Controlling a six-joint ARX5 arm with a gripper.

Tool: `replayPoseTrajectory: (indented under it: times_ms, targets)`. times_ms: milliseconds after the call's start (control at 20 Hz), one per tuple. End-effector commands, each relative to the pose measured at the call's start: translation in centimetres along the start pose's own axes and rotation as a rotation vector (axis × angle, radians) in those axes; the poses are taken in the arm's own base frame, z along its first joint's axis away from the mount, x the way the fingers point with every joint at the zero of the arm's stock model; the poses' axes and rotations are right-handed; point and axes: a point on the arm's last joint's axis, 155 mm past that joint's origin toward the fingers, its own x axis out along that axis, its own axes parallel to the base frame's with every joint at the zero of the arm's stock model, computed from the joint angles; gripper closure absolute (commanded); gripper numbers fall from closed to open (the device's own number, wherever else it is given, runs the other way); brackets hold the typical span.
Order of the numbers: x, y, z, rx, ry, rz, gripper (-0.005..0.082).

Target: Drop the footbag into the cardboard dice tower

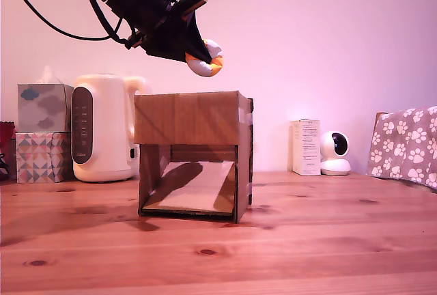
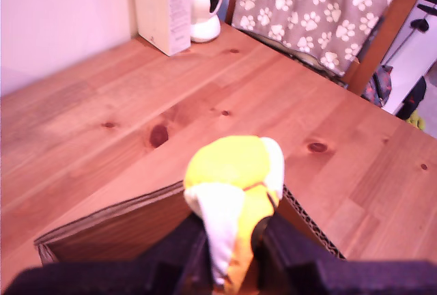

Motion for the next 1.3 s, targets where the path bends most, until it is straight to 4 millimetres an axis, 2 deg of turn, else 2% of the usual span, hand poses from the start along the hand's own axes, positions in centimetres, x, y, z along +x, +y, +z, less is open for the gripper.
replayPoseTrajectory:
  times_ms: [0,50,100,200,300,400,500,550,700,900,1250]
  targets:
    - [0.2,-0.1,0.7,0.032,-0.021,-0.005,0.0379]
    - [0.1,-0.1,0.9,0.032,-0.024,-0.003,0.0194]
    - [0.1,-0.1,1.1,0.032,-0.025,-0.003,0.0104]
    - [-0.4,-0.2,1.4,0.030,-0.015,-0.004,0.0103]
    - [-1.2,-0.5,1.5,0.030,0.006,-0.006,0.0216]
    - [-2.4,-1.0,1.6,0.041,0.020,-0.007,0.0436]
    - [-3.9,-1.6,0.9,0.028,0.061,-0.019,0.0727]
    - [-4.6,-2.0,0.5,0.029,0.085,-0.028,0.0790]
    - [-6.1,-2.9,-0.3,0.053,0.087,-0.047,0.0790]
    - [-8.0,-3.5,-2.2,0.076,-0.009,-0.053,0.0790]
    - [-10.7,-4.2,-7.3,0.060,-0.138,-0.049,0.0790]
